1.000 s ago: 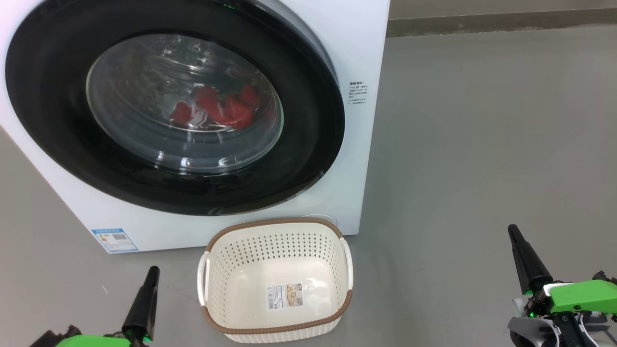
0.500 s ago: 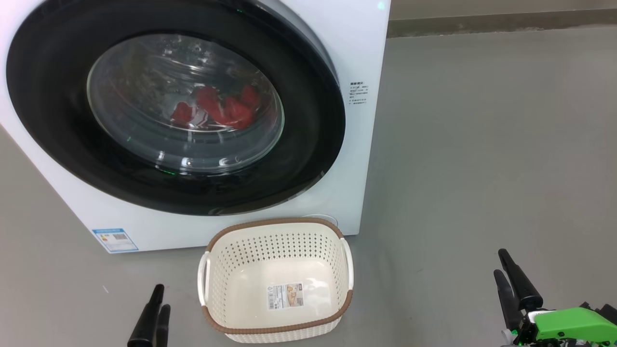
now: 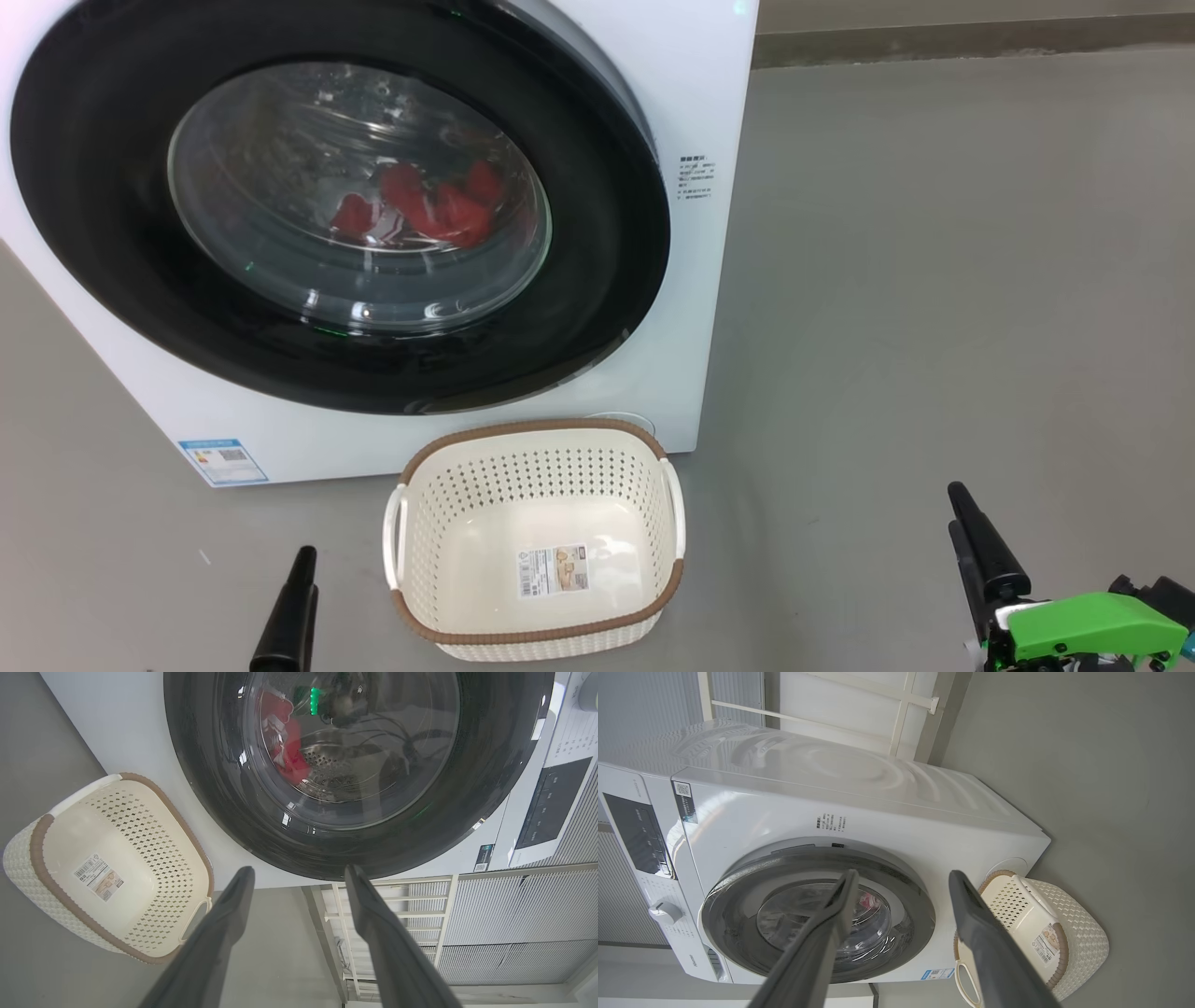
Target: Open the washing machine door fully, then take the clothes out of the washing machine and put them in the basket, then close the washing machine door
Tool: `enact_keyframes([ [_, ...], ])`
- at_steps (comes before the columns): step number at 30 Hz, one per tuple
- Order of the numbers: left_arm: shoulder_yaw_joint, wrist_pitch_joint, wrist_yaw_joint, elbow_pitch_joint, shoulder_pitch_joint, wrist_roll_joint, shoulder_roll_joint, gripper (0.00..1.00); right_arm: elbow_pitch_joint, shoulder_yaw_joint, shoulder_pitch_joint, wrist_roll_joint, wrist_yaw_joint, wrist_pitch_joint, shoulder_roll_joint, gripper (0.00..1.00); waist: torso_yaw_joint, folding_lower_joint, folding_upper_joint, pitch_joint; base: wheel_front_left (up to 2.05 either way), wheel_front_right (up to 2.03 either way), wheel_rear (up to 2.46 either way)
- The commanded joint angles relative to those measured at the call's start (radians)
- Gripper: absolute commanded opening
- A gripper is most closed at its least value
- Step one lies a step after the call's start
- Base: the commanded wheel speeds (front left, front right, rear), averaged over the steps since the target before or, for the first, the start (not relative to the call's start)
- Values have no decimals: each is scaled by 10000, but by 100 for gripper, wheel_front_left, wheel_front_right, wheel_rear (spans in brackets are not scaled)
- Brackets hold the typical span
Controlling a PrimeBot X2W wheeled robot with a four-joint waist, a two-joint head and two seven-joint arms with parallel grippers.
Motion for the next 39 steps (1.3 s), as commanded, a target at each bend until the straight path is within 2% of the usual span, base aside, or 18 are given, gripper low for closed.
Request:
enact_keyframes([
  [1, 93, -144, -22, -370, -125, 316, 179, 100, -284, 101, -167, -270, 3, -97, -133, 100, 0, -1, 0, 5, 0, 0, 0],
  [25, -121, -850, -36, -982, 169, 4420, 286, 100, -287, 664, -145, -3721, 4, -802, -291, 100, 2, -1, 0, 29, 0, 0, 0],
  [39, -94, -1234, -2, -1278, 315, 6274, 261, 100, -628, 672, 20, -5632, 5, -1185, -249, 100, 15, -1, 0, 55, 0, 0, 0],
])
